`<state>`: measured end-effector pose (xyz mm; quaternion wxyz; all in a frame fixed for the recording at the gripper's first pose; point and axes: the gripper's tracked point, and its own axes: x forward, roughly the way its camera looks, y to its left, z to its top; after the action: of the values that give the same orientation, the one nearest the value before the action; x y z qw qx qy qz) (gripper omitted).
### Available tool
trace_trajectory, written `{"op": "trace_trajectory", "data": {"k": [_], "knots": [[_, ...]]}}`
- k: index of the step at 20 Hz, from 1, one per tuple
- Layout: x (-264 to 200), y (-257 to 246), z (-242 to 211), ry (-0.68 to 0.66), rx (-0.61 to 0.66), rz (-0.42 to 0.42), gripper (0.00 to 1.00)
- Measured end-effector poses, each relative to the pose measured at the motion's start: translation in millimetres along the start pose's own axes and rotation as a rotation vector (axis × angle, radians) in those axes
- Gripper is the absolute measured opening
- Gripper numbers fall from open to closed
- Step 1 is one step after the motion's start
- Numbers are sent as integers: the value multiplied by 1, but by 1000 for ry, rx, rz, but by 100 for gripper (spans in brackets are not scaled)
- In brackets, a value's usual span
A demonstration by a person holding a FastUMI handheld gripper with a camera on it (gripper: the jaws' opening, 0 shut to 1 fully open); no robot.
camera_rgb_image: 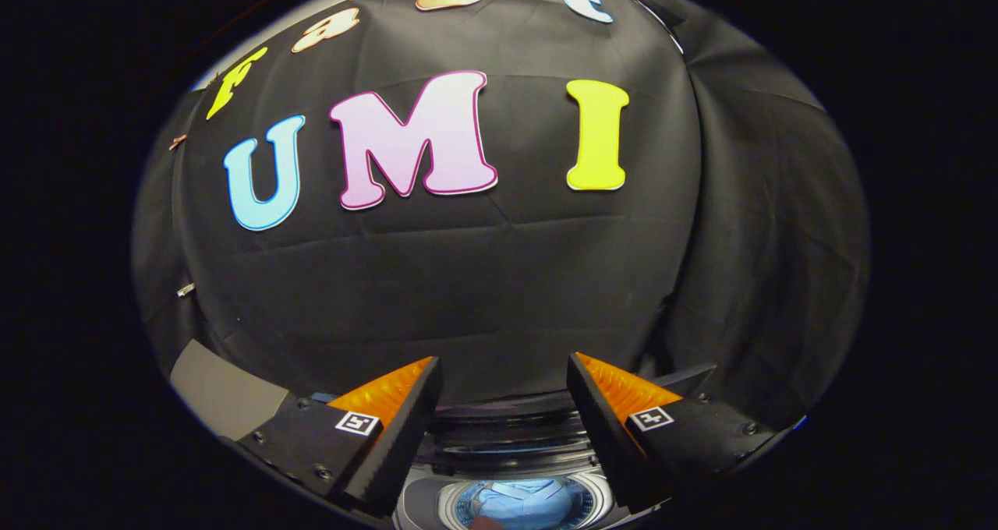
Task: Put the clothes into the washing machine and then close the washing machine lid.
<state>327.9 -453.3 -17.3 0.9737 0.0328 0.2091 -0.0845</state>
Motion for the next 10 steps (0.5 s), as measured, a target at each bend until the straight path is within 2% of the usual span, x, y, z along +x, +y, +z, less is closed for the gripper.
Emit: {"op": "trace_trajectory", "data": {"k": [5, 7, 10], "knots": [[32, -4, -28, 92, -33, -10, 100], [31, 1, -31, 91, -80, -3, 100], [29, -2, -30, 79, -71, 3, 100]]}}
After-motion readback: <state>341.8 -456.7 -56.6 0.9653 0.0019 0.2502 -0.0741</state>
